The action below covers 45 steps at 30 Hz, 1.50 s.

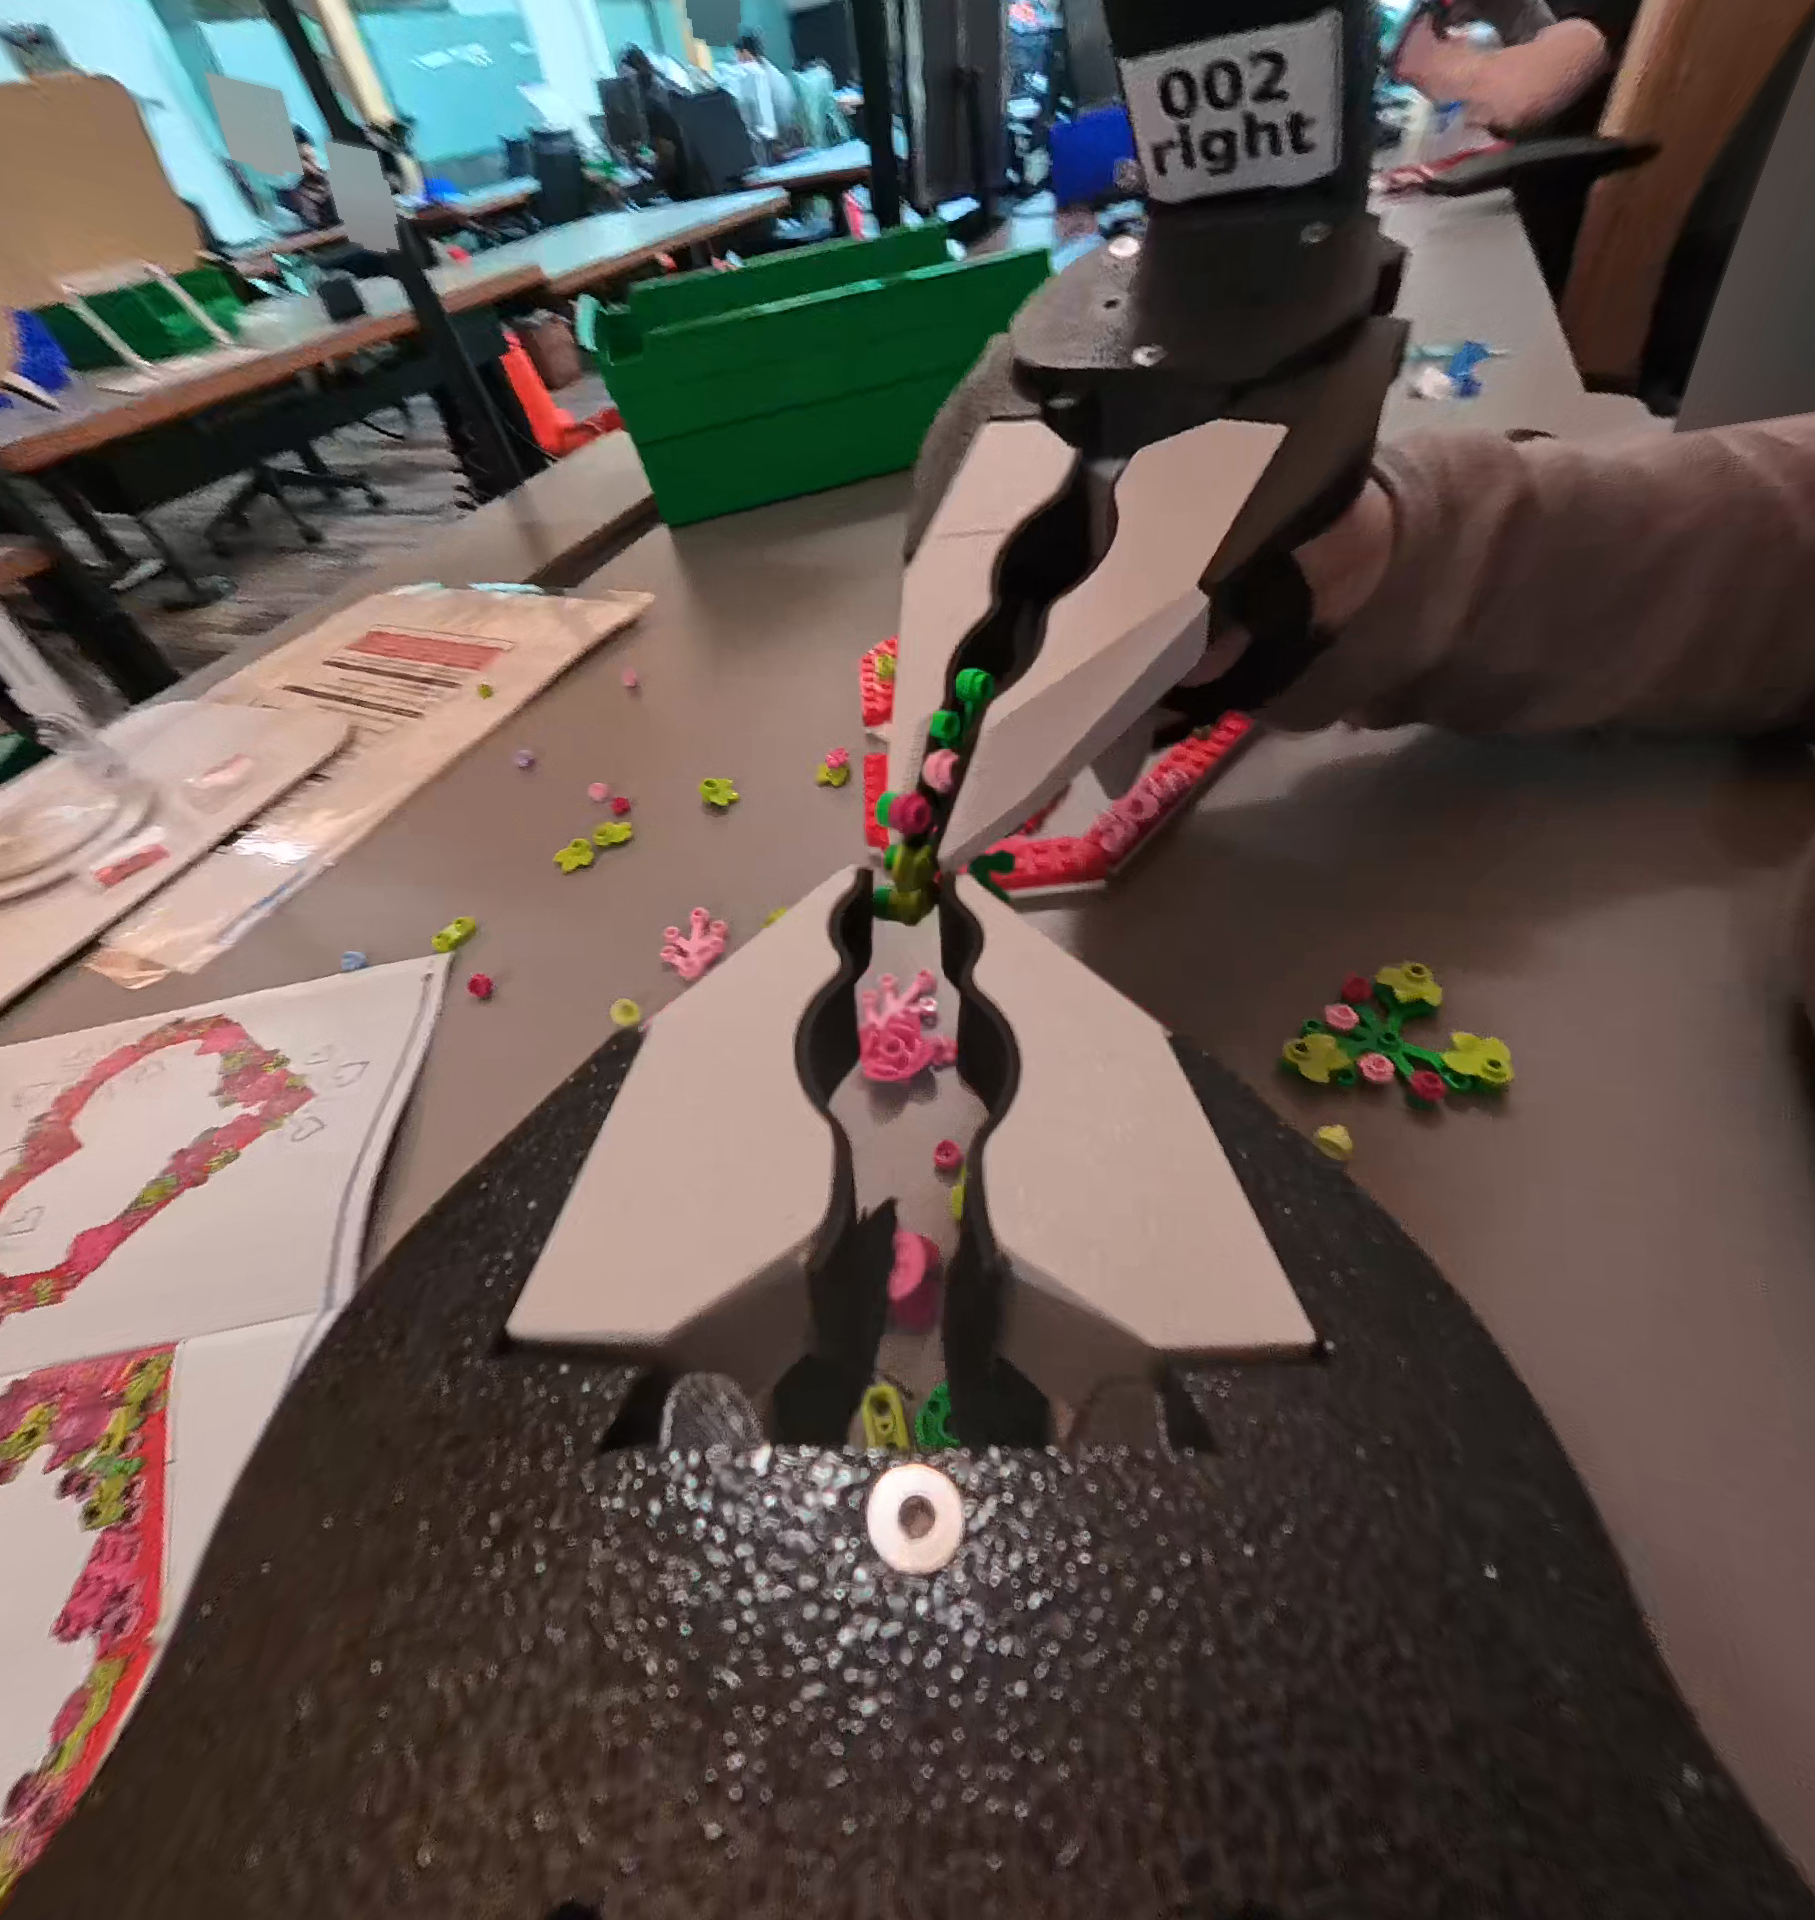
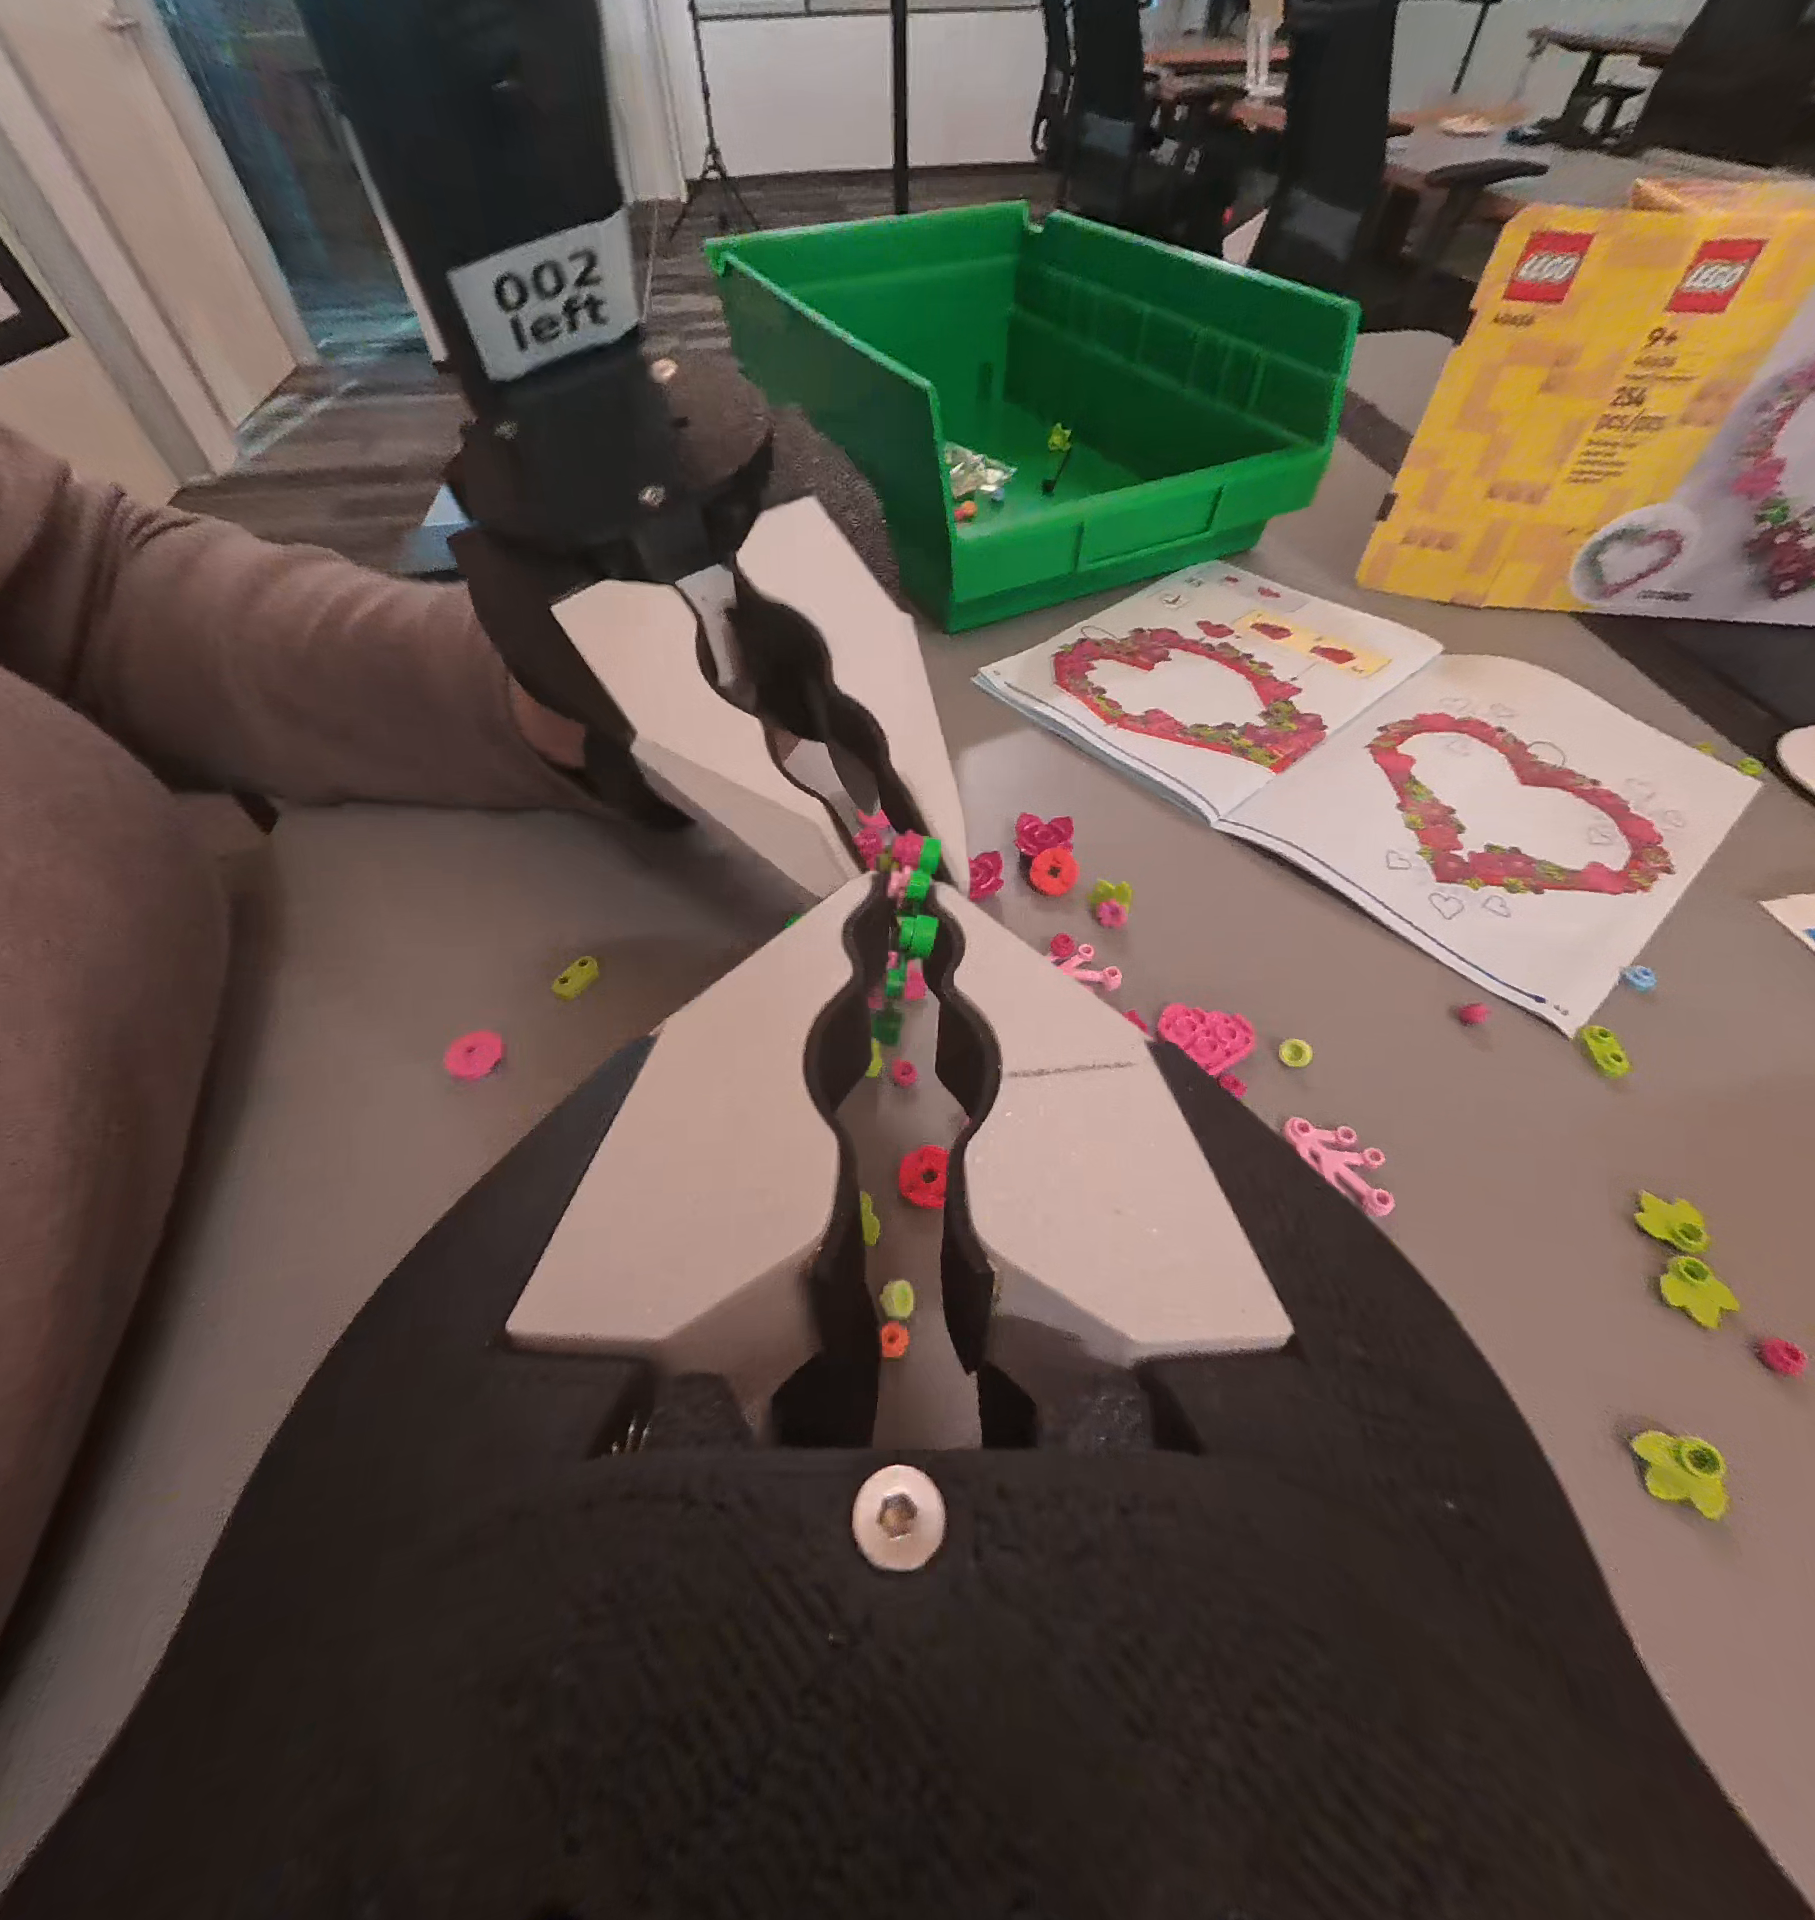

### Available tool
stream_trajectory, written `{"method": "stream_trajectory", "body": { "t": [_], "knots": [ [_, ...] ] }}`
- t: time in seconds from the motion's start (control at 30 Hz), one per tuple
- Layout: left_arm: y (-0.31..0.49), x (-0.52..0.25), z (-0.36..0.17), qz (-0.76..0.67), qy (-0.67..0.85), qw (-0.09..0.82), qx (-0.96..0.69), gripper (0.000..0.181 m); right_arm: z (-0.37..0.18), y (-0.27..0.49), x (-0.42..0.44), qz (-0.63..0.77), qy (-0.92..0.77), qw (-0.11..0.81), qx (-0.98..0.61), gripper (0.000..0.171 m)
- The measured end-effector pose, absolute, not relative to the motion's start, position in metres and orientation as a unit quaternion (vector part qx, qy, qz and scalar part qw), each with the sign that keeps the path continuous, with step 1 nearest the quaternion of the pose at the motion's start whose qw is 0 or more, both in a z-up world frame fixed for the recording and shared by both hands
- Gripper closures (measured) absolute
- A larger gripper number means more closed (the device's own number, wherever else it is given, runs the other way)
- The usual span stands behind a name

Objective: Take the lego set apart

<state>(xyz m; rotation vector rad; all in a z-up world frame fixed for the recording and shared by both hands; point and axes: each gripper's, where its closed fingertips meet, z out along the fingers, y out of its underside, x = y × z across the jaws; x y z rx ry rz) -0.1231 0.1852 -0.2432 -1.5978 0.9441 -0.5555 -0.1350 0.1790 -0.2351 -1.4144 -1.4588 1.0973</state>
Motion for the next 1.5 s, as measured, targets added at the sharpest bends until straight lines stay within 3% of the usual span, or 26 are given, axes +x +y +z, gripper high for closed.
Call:
{"method": "stream_trajectory", "body": {
  "t": [0.27,0.43,0.6,0.67,0.77,0.83,1.0,1.07,1.17,1.4,1.5],
  "knots": [
    [0.189,-0.135,-0.223,-0.075,0.43,0.644,-0.629,0.152,-0.226,0.189,-0.139,0.456,-0.517,0.414,-0.594,0.168],
    [0.19,-0.133,-0.233,0.022,0.473,0.633,-0.612,0.167,-0.228,0.184,-0.141,0.456,-0.525,0.406,-0.593,0.168],
    [0.191,-0.136,-0.228,0.091,0.483,0.643,-0.587,0.17,-0.225,0.185,-0.142,0.451,-0.518,0.413,-0.598,0.168],
    [0.189,-0.136,-0.226,0.118,0.491,0.649,-0.569,0.181,-0.233,0.206,-0.136,0.399,-0.502,0.439,-0.63,0.168],
    [0.183,-0.137,-0.214,0.137,0.488,0.666,-0.548,0.181,-0.231,0.222,-0.12,0.416,-0.468,0.434,-0.648,0.168],
    [0.192,-0.139,-0.228,0.105,0.481,0.634,-0.597,0.181,-0.232,0.221,-0.119,0.428,-0.471,0.421,-0.647,0.168],
    [0.201,-0.147,-0.308,-0.037,0.456,0.446,-0.769,0.181,-0.251,0.207,-0.128,0.39,-0.532,0.395,-0.64,0.168],
    [0.202,-0.15,-0.321,-0.078,0.414,0.408,-0.81,0.154,-0.255,0.205,-0.13,0.364,-0.554,0.404,-0.631,0.168],
    [0.205,-0.151,-0.316,-0.128,0.367,0.411,-0.824,0.139,-0.257,0.206,-0.131,0.309,-0.583,0.439,-0.61,0.168],
    [0.195,-0.133,-0.243,-0.341,0.288,0.524,-0.725,0.162,-0.246,0.203,-0.137,0.183,-0.628,0.535,-0.534,0.168],
    [0.193,-0.134,-0.234,-0.38,0.264,0.529,-0.711,0.169,-0.242,0.2,-0.141,0.142,-0.632,0.561,-0.515,0.168]
  ]
}}
